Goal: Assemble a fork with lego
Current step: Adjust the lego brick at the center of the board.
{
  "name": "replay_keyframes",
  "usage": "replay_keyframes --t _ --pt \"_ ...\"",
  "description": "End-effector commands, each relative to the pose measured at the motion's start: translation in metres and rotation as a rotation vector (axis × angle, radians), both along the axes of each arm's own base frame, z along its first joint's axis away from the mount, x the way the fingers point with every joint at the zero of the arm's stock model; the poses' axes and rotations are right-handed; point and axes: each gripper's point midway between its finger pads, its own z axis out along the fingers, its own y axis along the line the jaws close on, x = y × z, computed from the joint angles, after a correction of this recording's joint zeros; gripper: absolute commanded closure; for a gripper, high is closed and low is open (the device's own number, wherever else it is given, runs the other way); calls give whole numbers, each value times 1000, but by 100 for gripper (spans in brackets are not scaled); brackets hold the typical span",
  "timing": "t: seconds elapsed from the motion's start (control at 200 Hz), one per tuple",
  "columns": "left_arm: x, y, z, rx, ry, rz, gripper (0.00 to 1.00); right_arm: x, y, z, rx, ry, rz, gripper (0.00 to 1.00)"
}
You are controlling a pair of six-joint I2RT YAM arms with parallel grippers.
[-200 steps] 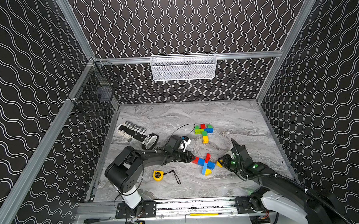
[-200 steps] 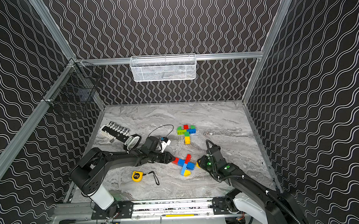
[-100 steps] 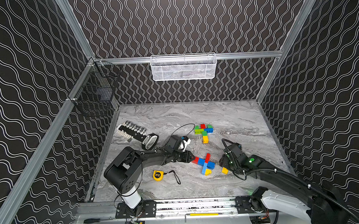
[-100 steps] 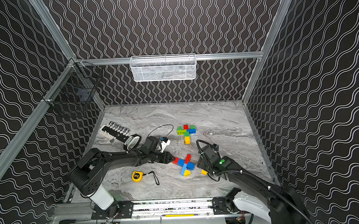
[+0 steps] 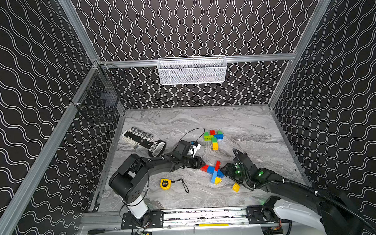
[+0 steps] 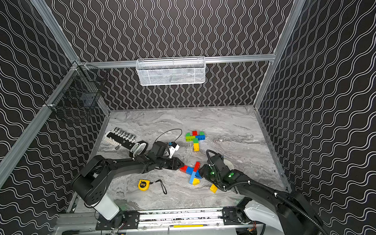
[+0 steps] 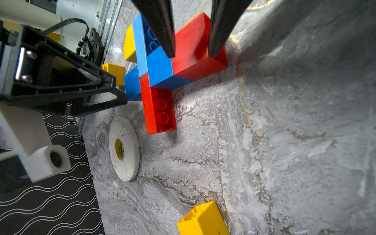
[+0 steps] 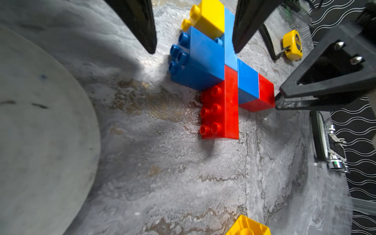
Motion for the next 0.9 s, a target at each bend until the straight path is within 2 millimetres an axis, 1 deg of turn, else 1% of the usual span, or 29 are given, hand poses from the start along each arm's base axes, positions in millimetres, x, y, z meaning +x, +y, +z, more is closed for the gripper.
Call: replay_keyframes --t 0.0,0.075,0.135,0.26,0.395,0.566,0.746,0.896 --pt "0 -5 4 -21 -17 -25 68 8 10 5 74 -19 -10 40" --pt "0 -4 2 -17 -13 -25 70 8 11 3 95 -11 -11 42" --pt "0 -4 1 -15 -12 -24 71 8 14 4 118 -16 -8 43" --pt "-1 -4 -1 -15 -9 -26 74 12 20 13 170 -43 3 45" --pt "-1 -4 -2 -16 -5 -25 75 12 27 22 244 -66 13 46" --pt "-2 -4 -2 -22 1 -23 75 11 26 28 275 -78 4 47" --pt "-1 -5 0 -52 14 -15 73 16 28 47 294 -129 10 47" --pt "2 -3 3 -75 17 -3 73 19 34 62 308 -160 44 46"
